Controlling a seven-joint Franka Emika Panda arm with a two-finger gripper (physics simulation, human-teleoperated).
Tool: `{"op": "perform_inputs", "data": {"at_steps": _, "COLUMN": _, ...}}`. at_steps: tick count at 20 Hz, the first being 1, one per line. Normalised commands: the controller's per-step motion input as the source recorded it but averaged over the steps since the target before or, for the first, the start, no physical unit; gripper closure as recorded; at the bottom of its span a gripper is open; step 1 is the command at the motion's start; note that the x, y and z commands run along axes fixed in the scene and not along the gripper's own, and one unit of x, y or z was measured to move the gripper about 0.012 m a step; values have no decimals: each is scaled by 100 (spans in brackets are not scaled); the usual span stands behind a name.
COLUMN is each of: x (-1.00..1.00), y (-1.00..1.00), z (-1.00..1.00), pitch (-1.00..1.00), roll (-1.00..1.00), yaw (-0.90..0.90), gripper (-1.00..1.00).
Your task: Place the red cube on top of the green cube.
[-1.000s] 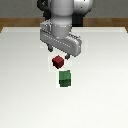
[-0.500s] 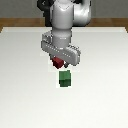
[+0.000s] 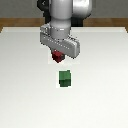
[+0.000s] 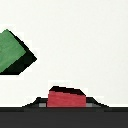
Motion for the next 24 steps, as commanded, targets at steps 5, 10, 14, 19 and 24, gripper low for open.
{"op": "perform_inputs", "data": {"at_steps": 5, "x": 0, "y": 0, "z": 100, "pitch": 0, "roll": 0, "yaw": 0, "gripper": 100}}
{"op": "perform_inputs", "data": {"at_steps": 10, "x": 0, "y": 40, "z": 0, "pitch": 0, "roll": 0, "yaw": 0, "gripper": 100}}
{"op": "perform_inputs", "data": {"at_steps": 14, "x": 50, "y": 0, "z": 0, "pitch": 0, "roll": 0, "yaw": 0, "gripper": 100}}
{"op": "perform_inputs", "data": {"at_steps": 19, "x": 100, "y": 0, "z": 0, "pitch": 0, "roll": 0, "yaw": 0, "gripper": 100}}
{"op": "perform_inputs", "data": {"at_steps": 24, "x": 40, "y": 0, "z": 0, "pitch": 0, "roll": 0, "yaw": 0, "gripper": 100}}
